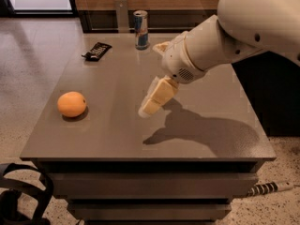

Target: Pick orange

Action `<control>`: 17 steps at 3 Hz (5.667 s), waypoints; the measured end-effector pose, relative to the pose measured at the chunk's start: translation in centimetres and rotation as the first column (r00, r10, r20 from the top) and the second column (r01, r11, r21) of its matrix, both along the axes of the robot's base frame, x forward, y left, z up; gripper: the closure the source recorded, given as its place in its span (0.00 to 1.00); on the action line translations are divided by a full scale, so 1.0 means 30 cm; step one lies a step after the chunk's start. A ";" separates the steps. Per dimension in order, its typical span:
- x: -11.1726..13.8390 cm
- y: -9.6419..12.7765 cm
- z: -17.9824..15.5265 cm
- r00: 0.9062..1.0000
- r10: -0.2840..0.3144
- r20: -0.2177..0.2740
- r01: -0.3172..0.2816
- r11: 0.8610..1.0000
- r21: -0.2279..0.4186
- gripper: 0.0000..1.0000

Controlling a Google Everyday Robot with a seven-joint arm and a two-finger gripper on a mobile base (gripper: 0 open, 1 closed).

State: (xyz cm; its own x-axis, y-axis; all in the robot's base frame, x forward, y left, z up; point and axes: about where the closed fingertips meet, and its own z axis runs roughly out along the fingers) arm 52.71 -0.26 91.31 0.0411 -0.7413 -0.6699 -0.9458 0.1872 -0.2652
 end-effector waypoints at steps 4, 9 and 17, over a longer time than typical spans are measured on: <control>0.178 0.311 -0.160 0.972 0.235 0.003 -0.229 0.941 0.251 0.00; 0.073 0.618 -0.262 0.879 0.471 -0.077 -0.416 0.836 0.357 0.00; -0.012 0.704 -0.203 0.801 0.594 -0.069 -0.534 0.762 0.367 1.00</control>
Offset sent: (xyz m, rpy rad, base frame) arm 0.0717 0.0811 -0.0594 0.2238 0.0755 0.2263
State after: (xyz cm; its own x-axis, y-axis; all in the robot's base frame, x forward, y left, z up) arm 52.35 20.85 85.22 0.2474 -0.3679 -0.8964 -0.9295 -0.3512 -0.1125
